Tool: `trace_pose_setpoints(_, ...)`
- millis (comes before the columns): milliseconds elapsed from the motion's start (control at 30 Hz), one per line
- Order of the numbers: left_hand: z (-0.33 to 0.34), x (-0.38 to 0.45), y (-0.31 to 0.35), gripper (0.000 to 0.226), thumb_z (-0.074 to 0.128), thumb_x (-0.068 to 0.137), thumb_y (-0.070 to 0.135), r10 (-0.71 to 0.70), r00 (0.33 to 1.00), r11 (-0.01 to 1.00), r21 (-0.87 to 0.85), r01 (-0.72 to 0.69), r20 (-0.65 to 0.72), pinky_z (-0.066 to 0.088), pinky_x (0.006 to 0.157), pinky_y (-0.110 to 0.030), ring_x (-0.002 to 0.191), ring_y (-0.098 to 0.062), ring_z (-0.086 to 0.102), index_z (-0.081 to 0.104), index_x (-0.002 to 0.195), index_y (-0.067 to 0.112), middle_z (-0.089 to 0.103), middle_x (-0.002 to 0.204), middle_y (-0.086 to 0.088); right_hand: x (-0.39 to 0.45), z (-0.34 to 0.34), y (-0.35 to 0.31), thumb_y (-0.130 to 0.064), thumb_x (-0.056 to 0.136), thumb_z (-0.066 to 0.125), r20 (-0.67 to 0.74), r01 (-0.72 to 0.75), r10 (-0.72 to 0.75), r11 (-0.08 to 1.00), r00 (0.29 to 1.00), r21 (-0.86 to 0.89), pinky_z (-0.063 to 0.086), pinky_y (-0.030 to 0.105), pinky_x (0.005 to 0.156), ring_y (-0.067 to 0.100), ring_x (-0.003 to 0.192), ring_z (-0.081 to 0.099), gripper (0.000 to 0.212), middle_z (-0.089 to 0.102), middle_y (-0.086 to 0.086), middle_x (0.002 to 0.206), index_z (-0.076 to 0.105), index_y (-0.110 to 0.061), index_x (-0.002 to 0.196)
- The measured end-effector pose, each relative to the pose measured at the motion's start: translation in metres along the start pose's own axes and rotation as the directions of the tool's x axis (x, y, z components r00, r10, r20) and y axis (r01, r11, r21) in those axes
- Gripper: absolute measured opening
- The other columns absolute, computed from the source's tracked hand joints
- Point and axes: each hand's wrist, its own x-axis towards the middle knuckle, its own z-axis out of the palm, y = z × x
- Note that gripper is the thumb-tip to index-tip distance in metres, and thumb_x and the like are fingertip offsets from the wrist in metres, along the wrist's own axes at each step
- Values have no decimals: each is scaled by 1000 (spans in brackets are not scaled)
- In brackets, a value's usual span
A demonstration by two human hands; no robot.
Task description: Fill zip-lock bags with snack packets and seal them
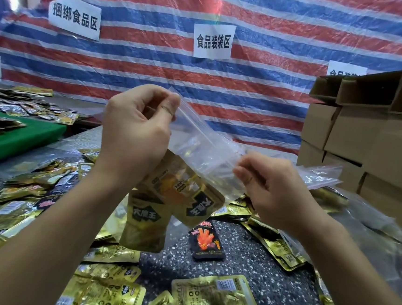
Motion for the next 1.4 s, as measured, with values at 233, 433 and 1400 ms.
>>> trace_pose_setpoints(233,7,-1,-13,18,56,100,17,-103,984,991,-70,114,143,44,53,-11,58,-5,64,64,84,21,67,68,12,1,1,-4,-41,101,46,142,-175,172,985,975,11,33,19,55,3,60,44,38,49,-8,64,52,-15,74)
trace_pose_setpoints(433,22,-15,-15,21,54,99,19,-34,962,999,-14,40,272,42,52,-19,54,-2,52,57,79,24,58,64,14,20,24,-32,-59,87,61,370,-327,301,945,879,7,56,34,66,5,69,66,38,72,-2,77,64,-21,87)
trace_pose_setpoints(1400,33,-29,-17,14,48,100,33,-147,926,984,146,102,348,47,64,-17,76,-5,65,58,107,27,62,99,17,8,-2,118,-21,105,44,396,-409,889,-281,229,868,61,34,53,36,96,66,35,61,31,111,51,9,123)
